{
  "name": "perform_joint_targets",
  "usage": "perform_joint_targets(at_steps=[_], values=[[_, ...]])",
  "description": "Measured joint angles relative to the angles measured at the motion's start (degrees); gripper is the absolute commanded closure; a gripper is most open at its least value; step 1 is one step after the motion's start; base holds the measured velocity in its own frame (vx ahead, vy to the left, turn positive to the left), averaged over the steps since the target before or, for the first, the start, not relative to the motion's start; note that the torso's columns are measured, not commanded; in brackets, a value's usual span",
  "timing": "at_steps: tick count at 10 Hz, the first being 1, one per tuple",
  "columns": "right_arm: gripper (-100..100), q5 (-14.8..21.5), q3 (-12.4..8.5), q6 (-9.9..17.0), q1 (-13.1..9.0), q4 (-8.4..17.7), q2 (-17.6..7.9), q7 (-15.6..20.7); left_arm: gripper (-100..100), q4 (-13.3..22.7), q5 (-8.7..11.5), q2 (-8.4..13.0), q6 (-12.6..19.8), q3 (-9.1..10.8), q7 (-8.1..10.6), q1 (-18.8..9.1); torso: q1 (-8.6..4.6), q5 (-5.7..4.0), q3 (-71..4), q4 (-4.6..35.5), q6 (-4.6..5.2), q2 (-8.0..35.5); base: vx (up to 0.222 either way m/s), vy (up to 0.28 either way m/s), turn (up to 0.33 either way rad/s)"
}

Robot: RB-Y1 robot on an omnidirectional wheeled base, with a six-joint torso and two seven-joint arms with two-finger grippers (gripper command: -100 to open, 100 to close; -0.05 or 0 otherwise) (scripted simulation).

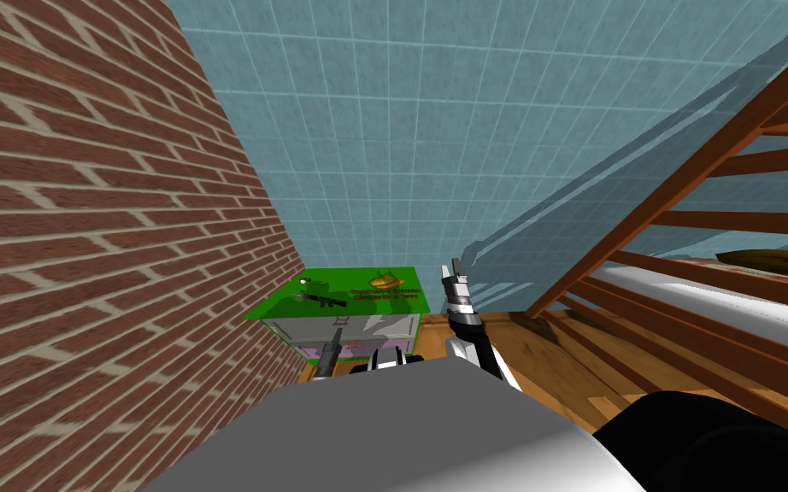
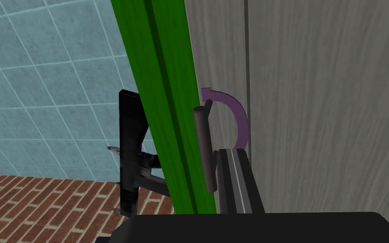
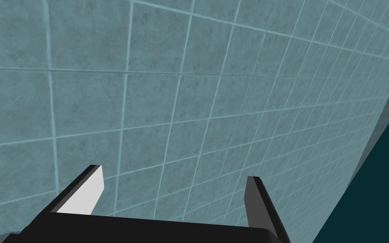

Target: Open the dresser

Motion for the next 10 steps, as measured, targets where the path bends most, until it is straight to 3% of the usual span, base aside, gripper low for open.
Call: perform_joint_targets(at_steps=[3, 4, 6, 8, 10], values=[[0, 0.0, 0.0, 0.0, 0.0, 0.0, 0.0, 0.0, 100, -2.6, 2.9, -2.3, 1.5, -3.18, -4.1, 1.8, -0.08, -0.02, -0.1, 0.0, 0.0, -0.1, -0.021, 0.067, -0.028], [0, 0.0, 0.0, 0.0, 0.0, 0.0, 0.0, 0.0, -100, -2.6, 3.0, -2.4, 1.5, -3.31, -4.42, 1.8, -0.15, -0.03, -0.1, 0.0, -0.01, -0.1, -0.009, 0.003, 0.002], [0, 0.0, 0.0, 0.0, 0.0, 0.0, 0.0, 0.0, -100, -3.5, 2.9, -0.2, 1.7, -3.39, -4.33, 2.0, -0.09, -0.02, 0.0, 0.0, -0.01, 0.0, -0.037, -0.023, 0.003], [0, 0.0, 0.0, 0.0, 0.0, 0.0, 0.0, 0.0, -100, -5.1, 3.0, 0.8, 3.4, -3.34, -3.84, 0.4, -0.05, -0.01, 0.1, 0.0, 0.0, 0.1, -0.079, -0.037, 0.005], [0, 0.0, 0.0, 0.0, 0.0, 0.0, 0.0, 0.0, -100, -5.9, 3.0, -1.2, 5.0, -3.36, -3.77, -0.5, 0.04, 0.02, 0.0, 0.0, -0.01, -0.1, -0.041, -0.019, -0.001]])
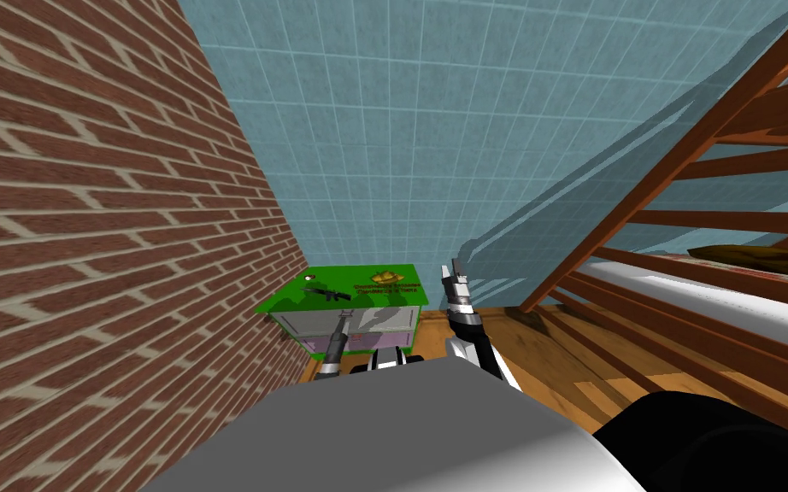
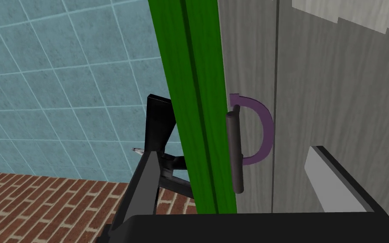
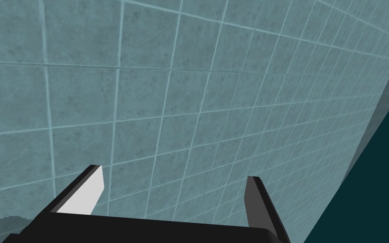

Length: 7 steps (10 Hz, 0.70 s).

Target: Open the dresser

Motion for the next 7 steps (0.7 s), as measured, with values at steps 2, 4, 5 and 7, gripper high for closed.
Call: perform_joint_targets(at_steps=[2, 4, 5, 7], values=[[0, 0.0, 0.0, 0.0, 0.0, 0.0, 0.0, 0.0, -100, -0.7, 0.0, -0.1, 1.2, 0.1, 0.03, -0.6, 0.02, 0.0, -0.1, 0.0, 0.01, -0.1, -0.012, -0.013, 0.006], [0, 0.0, 0.0, 0.0, 0.0, 0.0, 0.0, 0.0, -100, -1.7, 0.1, 0.0, 3.7, 0.38, 0.21, -2.1, -0.05, -0.02, 0.0, 0.0, 0.01, 0.0, -0.004, -0.01, 0.002], [0, 0.0, 0.0, 0.0, 0.0, 0.0, 0.0, 0.0, 100, -1.7, 0.1, 0.0, 4.0, 0.4, 0.2, -2.2, -0.02, -0.01, 0.0, 0.0, 0.0, 0.0, 0.006, 0.007, -0.006], [0, 0.0, 0.0, 0.0, 0.0, 0.0, 0.0, 0.0, 100, 0.0, 0.1, 0.0, 1.8, 0.27, 0.12, -1.5, 0.01, -0.01, 0.0, 0.0, 0.01, 0.0, 0.009, 0.013, -0.004]])
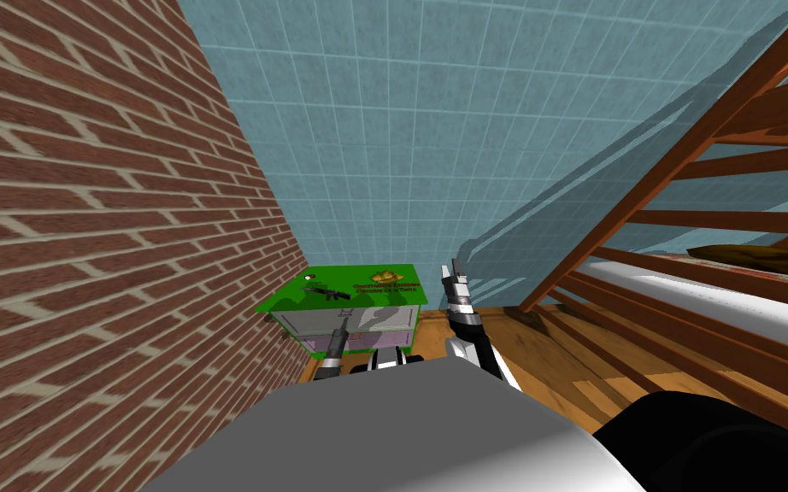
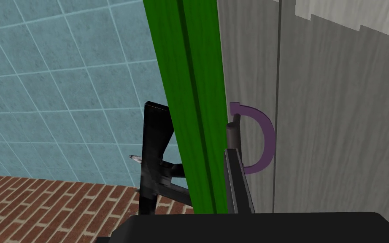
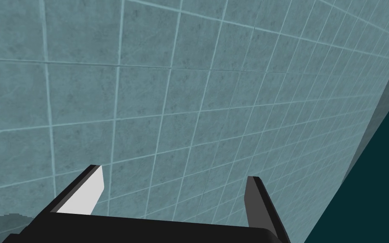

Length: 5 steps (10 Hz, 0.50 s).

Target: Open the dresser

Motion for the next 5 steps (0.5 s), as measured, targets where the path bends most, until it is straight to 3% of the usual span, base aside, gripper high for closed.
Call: perform_joint_targets(at_steps=[1, 2, 5], values=[[0, 0.0, 0.0, 0.0, 0.0, 0.0, 0.0, 0.0, 100, -0.2, -0.1, -0.1, -0.9, -0.18, -0.1, 0.9, -0.04, -0.01, 0.0, 0.0, 0.0, 0.0, 0.005, 0.006, 0.0], [0, 0.0, 0.0, 0.0, 0.0, 0.0, 0.0, 0.0, -100, -0.2, -0.1, -0.1, -1.0, -0.2, -0.12, 1.0, -0.07, -0.01, 0.0, 0.0, 0.01, 0.0, -0.002, 0.007, 0.003], [0, 0.0, 0.0, 0.0, 0.0, 0.0, 0.0, 0.0, -100, -0.3, 0.4, 0.8, 0.1, 0.01, 0.63, 0.1, 0.09, 0.04, 0.1, 0.0, 0.0, 0.1, -0.03, 0.058, 0.014]])
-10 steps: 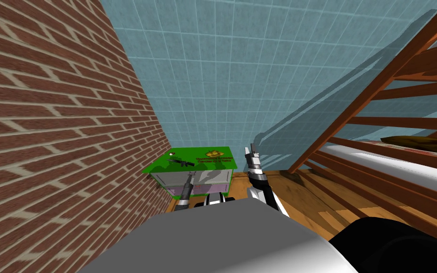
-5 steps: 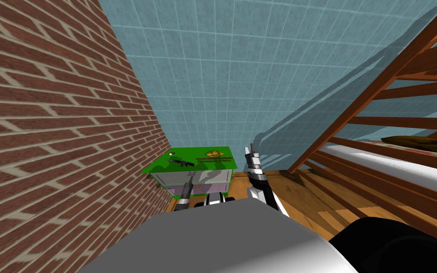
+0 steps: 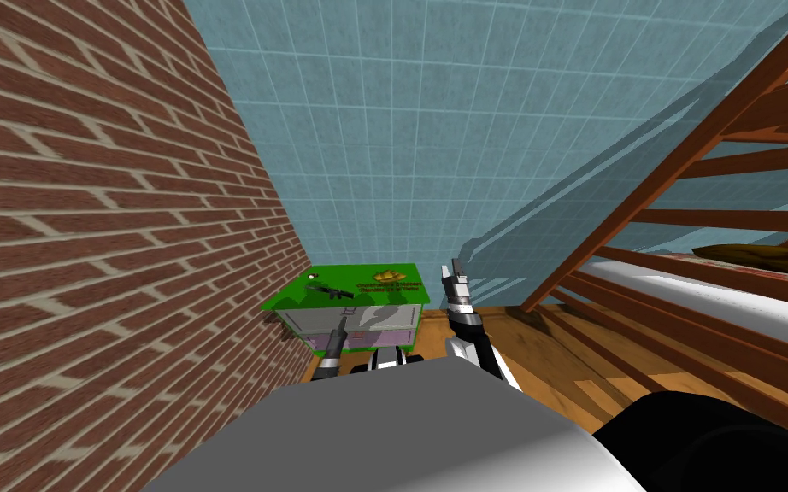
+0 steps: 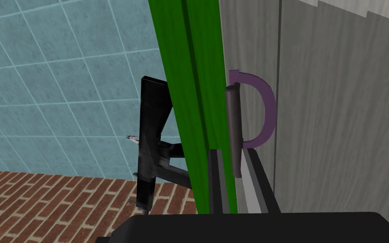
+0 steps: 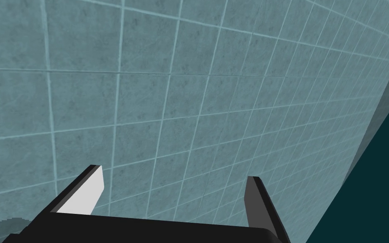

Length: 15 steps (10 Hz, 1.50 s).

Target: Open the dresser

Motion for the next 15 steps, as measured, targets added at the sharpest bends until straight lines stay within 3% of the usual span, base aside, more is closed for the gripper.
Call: perform_joint_targets(at_steps=[5, 6, 9, 10, 15], values=[[0, 0.0, 0.0, 0.0, 0.0, 0.0, 0.0, 0.0, -100, -0.8, 0.3, 0.3, 3.5, 0.58, 0.56, -2.8, -0.14, -0.05, -0.1, 0.0, -0.01, -0.1, 0.001, -0.008, 0.002], [0, 0.0, 0.0, 0.0, 0.0, 0.0, 0.0, 0.0, 100, -0.9, 0.3, 0.3, 3.7, 0.59, 0.62, -2.8, -0.1, -0.04, 0.0, 0.0, -0.01, -0.1, 0.003, 0.007, -0.005], [0, 0.0, 0.0, 0.0, 0.0, 0.0, 0.0, 0.0, 100, -0.5, 0.0, -0.1, 1.4, 0.04, 0.18, -0.3, -0.2, -0.14, 0.0, 0.1, -0.02, 0.1, -0.002, 0.01, -0.001], [0, 0.0, 0.0, 0.0, 0.0, 0.0, 0.0, 0.0, -100, -0.5, 0.0, -0.1, 1.3, 0.02, 0.15, -0.2, -0.22, -0.12, 0.0, 0.1, 0.0, 0.0, 0.0, 0.0, 0.0], [0, 0.0, 0.0, 0.0, 0.0, 0.0, 0.0, 0.0, -100, -1.3, 0.3, 0.2, 4.6, 0.54, 0.57, -2.8, -0.14, -0.05, -0.1, 0.0, 0.0, -0.1, 0.004, -0.007, 0.001]])
